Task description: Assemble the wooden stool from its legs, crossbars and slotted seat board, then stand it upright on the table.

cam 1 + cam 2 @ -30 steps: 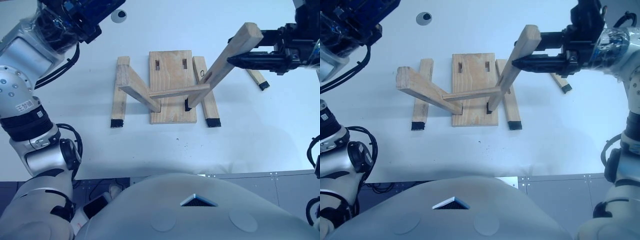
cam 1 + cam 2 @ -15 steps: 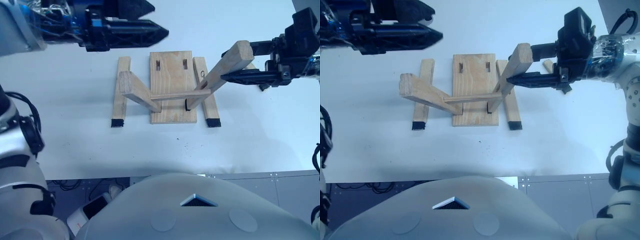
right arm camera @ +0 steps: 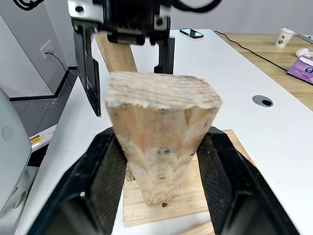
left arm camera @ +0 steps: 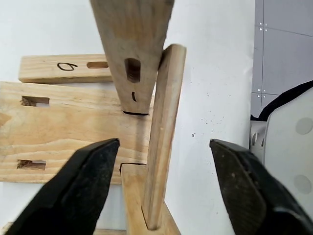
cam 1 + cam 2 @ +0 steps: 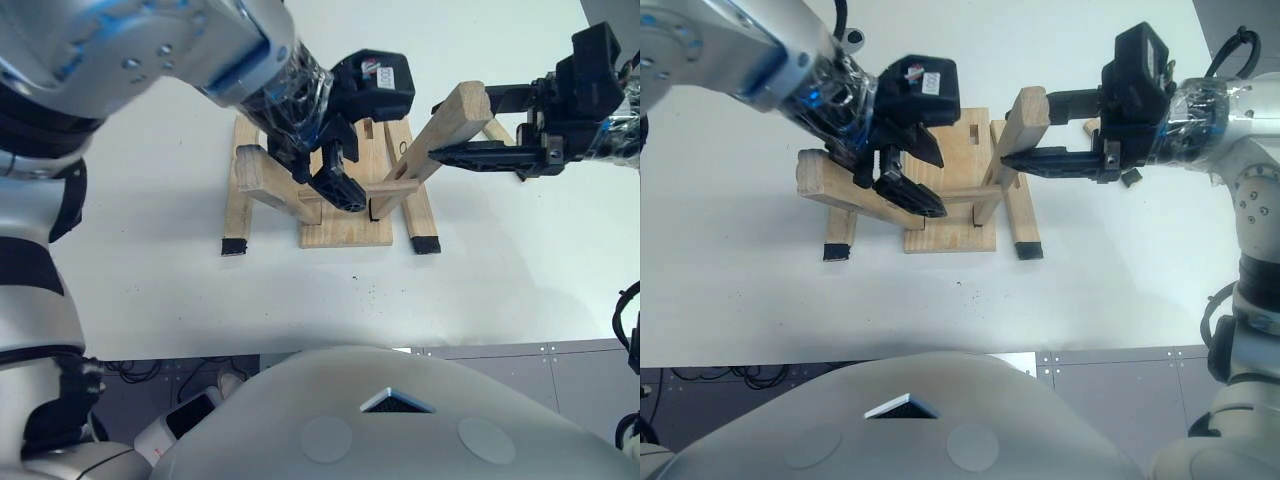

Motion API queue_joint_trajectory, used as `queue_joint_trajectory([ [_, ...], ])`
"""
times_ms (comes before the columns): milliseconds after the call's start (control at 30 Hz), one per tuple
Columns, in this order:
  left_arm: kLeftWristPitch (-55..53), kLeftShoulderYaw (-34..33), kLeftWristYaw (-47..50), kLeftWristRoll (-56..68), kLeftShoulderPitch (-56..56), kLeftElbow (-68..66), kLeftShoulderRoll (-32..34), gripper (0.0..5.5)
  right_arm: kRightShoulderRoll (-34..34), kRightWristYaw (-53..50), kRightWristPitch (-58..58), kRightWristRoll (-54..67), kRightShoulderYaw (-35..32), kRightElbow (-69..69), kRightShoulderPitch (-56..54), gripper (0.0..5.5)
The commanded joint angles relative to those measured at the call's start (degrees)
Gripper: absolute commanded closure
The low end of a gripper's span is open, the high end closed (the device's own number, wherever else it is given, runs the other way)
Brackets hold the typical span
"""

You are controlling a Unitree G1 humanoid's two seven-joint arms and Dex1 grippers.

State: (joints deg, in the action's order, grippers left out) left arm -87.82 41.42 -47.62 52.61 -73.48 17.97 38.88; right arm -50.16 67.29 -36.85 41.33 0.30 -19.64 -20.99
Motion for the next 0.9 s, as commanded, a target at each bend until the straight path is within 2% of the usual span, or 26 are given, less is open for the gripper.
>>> queue_joint_trajectory([
  [33,1.18,1.16,0.29,-3.33,3.29,-1.91,-3.5,2.74,-0.55,-1.76,-1.21,-4.01,2.85,1.07,2.03,3.47],
  [367,2.55,2.52,-1.83,-8.63,11.27,-3.23,0.24,4.46,-4.28,1.15,0.18,-6.06,3.54,3.8,5.0,3.47],
  [600,3.05,2.41,-2.97,-11.31,14.55,-5.0,3.91,4.59,-7.27,3.13,1.23,-6.25,3.52,3.31,7.28,3.47],
  [767,2.91,5.45,-3.11,-12.72,15.31,-4.52,4.08,4.59,-6.77,1.99,0.72,-4.95,4.02,1.33,6.5,3.47],
  [900,-0.37,7.83,-2.62,-12.59,15.55,-5.68,1.71,4.62,-5.33,-0.85,-0.59,-2.97,3.35,-1.08,6.32,3.47],
])
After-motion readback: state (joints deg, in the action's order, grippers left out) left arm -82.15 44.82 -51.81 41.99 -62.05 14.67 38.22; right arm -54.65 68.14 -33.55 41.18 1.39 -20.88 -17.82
